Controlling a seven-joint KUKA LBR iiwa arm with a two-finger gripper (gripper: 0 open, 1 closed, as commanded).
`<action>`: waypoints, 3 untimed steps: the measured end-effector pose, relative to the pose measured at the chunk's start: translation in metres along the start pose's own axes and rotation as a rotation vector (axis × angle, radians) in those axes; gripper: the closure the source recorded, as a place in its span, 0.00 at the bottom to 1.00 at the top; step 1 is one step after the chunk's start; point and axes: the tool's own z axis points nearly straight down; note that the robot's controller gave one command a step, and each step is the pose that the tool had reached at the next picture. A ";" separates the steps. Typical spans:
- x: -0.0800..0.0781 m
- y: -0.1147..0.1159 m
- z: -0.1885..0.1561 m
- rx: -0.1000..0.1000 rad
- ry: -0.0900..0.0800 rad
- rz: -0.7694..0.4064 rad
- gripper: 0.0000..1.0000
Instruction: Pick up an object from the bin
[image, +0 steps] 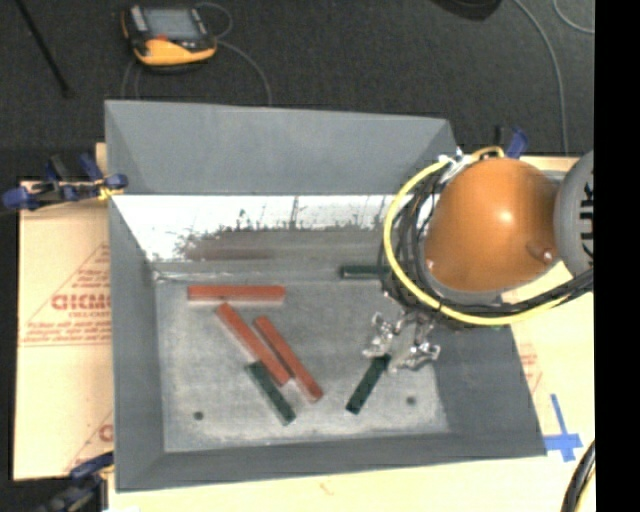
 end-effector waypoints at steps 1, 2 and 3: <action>-0.001 0.000 0.000 -0.001 -0.001 0.002 1.00; -0.001 0.001 0.000 -0.002 -0.001 0.002 1.00; 0.002 -0.001 -0.023 -0.005 0.003 -0.077 1.00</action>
Offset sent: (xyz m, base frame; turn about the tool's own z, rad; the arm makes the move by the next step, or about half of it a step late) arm 0.0000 0.0000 0.0000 0.0000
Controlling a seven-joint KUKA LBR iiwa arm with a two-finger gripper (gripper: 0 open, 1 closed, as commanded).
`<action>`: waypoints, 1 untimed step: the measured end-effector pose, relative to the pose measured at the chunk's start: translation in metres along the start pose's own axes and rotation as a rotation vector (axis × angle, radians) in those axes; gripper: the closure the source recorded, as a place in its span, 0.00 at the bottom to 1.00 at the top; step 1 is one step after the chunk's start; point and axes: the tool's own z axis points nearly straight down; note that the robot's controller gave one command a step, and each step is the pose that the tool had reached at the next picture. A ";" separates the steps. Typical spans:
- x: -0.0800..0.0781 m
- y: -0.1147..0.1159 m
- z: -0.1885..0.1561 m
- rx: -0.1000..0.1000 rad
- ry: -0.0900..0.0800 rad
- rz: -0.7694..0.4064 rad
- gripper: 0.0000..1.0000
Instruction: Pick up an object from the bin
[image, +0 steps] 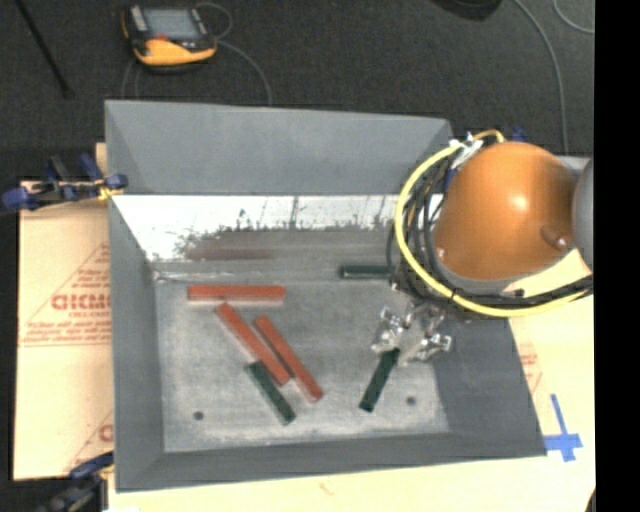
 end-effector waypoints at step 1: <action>0.001 -0.003 -0.012 0.004 -0.002 -0.030 1.00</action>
Offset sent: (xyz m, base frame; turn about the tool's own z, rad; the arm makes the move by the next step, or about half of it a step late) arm 0.0076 0.0163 0.0547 0.1485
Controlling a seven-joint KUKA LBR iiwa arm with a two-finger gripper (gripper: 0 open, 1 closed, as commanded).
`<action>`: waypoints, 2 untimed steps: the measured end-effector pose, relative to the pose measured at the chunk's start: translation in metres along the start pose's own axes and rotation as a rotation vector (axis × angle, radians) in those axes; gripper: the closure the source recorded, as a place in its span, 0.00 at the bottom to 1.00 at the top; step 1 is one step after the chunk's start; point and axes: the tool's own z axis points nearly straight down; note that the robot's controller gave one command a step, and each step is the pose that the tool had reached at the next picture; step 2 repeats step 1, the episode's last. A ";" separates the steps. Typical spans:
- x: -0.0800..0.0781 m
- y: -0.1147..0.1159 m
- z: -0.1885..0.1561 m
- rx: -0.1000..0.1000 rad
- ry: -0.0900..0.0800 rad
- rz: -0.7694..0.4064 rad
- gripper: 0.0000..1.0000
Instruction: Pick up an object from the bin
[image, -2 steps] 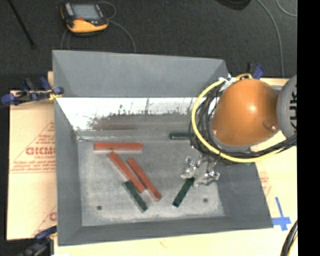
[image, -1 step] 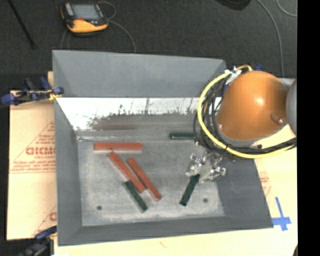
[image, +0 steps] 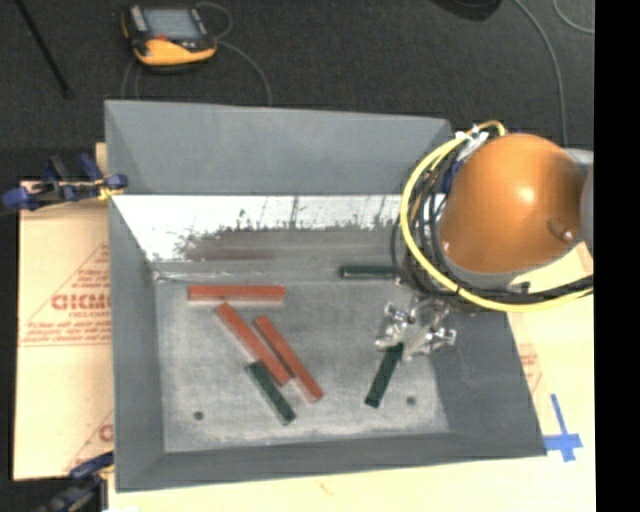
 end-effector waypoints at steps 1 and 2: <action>0.001 -0.004 -0.002 0.008 -0.003 -0.011 1.00; 0.001 -0.004 -0.002 0.008 -0.003 -0.011 1.00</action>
Offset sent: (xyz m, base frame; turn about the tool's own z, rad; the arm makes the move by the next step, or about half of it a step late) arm 0.0197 0.0122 0.1492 -0.2919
